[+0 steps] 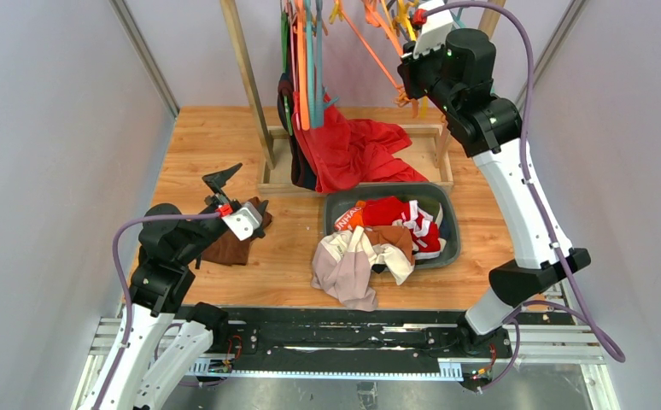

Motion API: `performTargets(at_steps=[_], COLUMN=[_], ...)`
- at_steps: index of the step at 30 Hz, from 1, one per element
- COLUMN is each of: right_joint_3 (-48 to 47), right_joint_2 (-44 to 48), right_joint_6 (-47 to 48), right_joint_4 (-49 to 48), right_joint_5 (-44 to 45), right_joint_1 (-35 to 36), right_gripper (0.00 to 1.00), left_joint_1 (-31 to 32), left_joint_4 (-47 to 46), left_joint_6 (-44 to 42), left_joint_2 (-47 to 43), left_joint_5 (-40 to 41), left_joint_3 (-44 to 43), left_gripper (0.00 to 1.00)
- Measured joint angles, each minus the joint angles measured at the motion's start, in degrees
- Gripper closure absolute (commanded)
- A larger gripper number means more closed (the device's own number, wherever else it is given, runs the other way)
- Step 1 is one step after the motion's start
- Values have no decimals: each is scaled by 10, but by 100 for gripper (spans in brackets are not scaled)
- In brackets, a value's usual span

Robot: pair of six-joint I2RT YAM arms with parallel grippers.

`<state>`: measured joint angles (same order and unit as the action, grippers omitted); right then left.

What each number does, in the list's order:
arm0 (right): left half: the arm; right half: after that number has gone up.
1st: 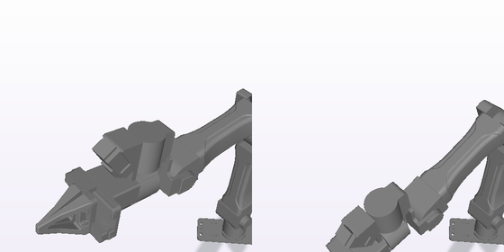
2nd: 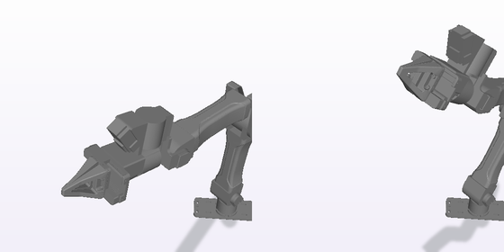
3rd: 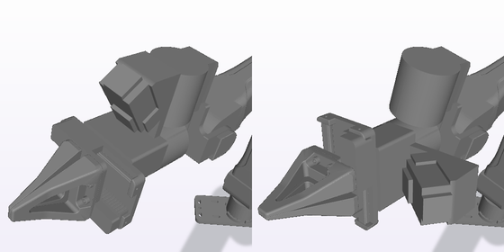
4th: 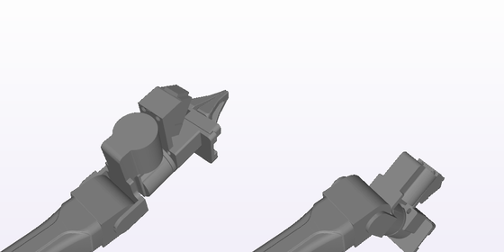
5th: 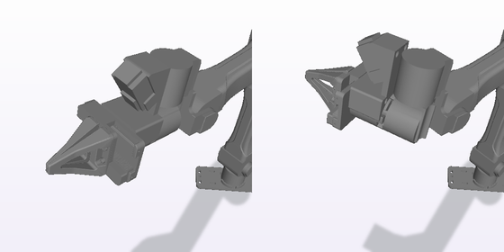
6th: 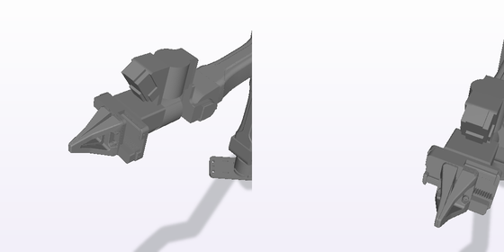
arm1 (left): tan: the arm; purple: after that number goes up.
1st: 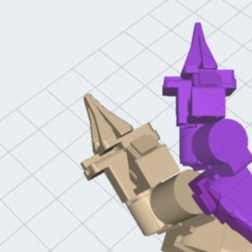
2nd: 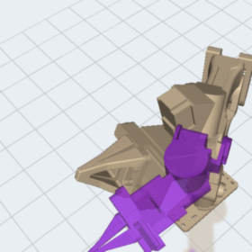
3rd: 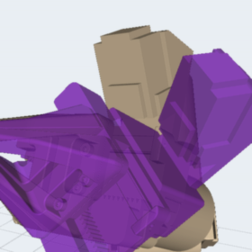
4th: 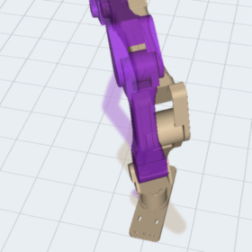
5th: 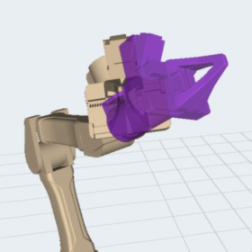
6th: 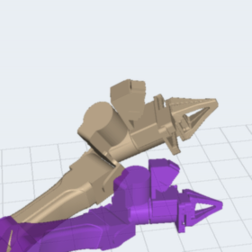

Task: Remove the underwear clipped to the hanger
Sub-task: Place the hanger at the clothesline.

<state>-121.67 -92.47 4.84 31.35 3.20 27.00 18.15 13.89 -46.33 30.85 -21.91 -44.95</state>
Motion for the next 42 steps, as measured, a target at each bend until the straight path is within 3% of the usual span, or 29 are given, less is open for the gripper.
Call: performTargets(at_steps=[24, 26, 29, 36, 42], right_joint_3=[10, 21, 40, 82, 103], right_joint_2=[-22, -21, -18, 11, 56], right_joint_6=[-46, -48, -51, -58, -50], right_joint_4=[-9, -14, -30, -35, -33], right_joint_5=[4, 3, -3, -34, -62], right_joint_1=[0, 0, 1, 1, 1], right_gripper=[98, 91, 72, 45, 36], left_joint_1=[0, 0, 0, 0, 0], left_joint_4=[5, 5, 5, 3, -1], left_joint_6=[-4, -4, -4, 7, 17], left_joint_2=[-3, -3, -3, -3, -2], left_joint_5=[-5, -6, -5, 16, 33], left_joint_3=[7, 7, 7, 7, 7], left_gripper=[2, 2, 2, 2, 2])
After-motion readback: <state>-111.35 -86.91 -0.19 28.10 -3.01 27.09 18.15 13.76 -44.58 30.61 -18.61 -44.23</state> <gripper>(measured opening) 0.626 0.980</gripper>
